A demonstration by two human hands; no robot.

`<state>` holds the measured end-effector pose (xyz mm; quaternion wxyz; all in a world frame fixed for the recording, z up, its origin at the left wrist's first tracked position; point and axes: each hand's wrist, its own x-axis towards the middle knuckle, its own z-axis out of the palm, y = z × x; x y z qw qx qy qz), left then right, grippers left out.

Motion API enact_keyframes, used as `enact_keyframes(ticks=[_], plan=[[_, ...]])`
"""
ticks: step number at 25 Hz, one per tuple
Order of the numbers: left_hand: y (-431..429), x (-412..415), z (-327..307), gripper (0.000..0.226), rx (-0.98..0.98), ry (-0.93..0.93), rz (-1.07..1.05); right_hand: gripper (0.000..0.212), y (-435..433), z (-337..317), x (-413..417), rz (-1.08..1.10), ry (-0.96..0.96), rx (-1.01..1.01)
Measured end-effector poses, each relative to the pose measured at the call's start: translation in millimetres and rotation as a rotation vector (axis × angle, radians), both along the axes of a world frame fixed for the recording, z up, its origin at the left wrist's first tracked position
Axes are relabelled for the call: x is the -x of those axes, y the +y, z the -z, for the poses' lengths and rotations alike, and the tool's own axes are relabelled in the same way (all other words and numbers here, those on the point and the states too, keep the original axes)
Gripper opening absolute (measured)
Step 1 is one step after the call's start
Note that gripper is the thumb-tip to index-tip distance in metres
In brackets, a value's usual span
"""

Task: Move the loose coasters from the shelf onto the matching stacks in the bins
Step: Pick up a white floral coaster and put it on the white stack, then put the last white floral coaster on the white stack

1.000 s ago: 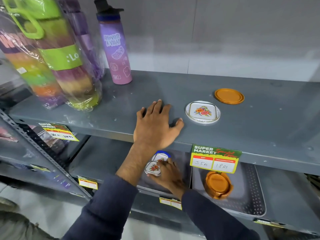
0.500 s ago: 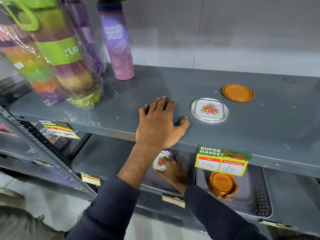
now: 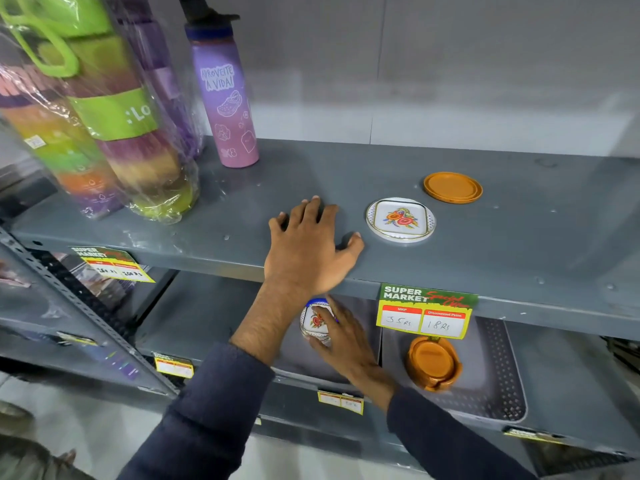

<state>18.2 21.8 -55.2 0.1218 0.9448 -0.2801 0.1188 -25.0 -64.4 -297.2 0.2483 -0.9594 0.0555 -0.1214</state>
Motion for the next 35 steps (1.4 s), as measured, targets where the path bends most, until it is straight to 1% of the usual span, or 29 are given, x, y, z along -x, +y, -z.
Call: enact_keyframes(ticks=[4,6,8,10,12,13,15,16,17,18,20,21,22,23,25,28,30,33,35], plan=[[-4.8,0.9,0.1,0.066,-0.093,0.04,0.008,0.036,8.9,-82.6,70.5,-0.085,-0.466,-0.298],[-5.4,1.2,-0.3,0.065,-0.096,0.059,0.014,0.03,13.8,-136.8,104.7,-0.131,-0.596,-0.426],[-5.8,-0.7,0.2,0.066,-0.099,0.077,0.016,0.029,17.6,-189.7,129.4,-0.188,-0.662,-0.517],[-5.9,-2.6,-0.6,0.066,-0.108,0.081,0.011,0.028,21.6,-237.2,147.5,-0.225,-0.638,-0.653],[-4.2,-2.5,-0.7,0.067,-0.13,0.073,0.011,0.029,19.9,-270.1,154.5,-0.254,-0.612,-0.775],[-4.5,-1.1,-2.9,0.069,-0.123,0.067,0.013,0.032,14.7,-283.4,152.9,-0.24,-0.655,-0.761],[-2.6,1.5,-3.7,0.073,-0.101,0.07,0.017,0.037,-2.3,-298.0,135.0,-0.15,-0.756,-0.655],[-2.3,1.7,-3.3,0.073,-0.094,0.071,0.021,0.04,-14.7,-301.3,120.2,-0.068,-0.767,-0.573],[-1.5,2.1,-2.1,0.071,-0.085,0.07,0.019,0.046,-28.4,-300.8,104.1,0.015,-0.739,-0.479],[-0.8,1.8,-2.0,0.068,-0.072,0.061,0.017,0.056,-41.8,-300.2,89.2,0.088,-0.661,-0.382],[-0.4,0.6,-2.2,0.066,-0.061,0.051,0.014,0.084,-62.6,-288.5,64.2,0.185,-0.384,-0.228],[-0.5,0.3,-1.9,0.066,-0.062,0.049,0.012,0.094,-68.0,-281.4,57.6,0.219,-0.264,-0.17],[-0.1,0.4,-2.2,0.067,-0.06,0.047,0.011,0.099,-70.9,-275.3,53.6,0.25,-0.171,-0.11],[0.3,0.8,-2.6,0.068,-0.058,0.046,0.011,0.1,-72.9,-267.9,50.0,0.278,-0.123,-0.052],[0.7,1.4,-2.0,0.069,-0.052,0.045,0.016,0.096,-75.6,-258.8,46.0,0.306,-0.091,-0.008],[0.4,1.1,-1.8,0.067,-0.048,0.059,0.025,0.092,-78.6,-263.3,48.2,0.321,-0.145,-0.022],[-0.1,1.6,-2.3,0.067,-0.057,0.07,0.017,0.091,-76.6,-266.4,52.5,0.287,-0.211,-0.06],[-0.2,1.9,-1.4,0.068,-0.048,0.075,0.016,0.089,-68.8,-279.6,64.1,0.235,-0.422,-0.152],[0.9,4.0,-2.8,0.068,-0.055,0.072,0.004,0.089,-55.8,-302.7,91.8,0.195,-0.668,-0.112]])
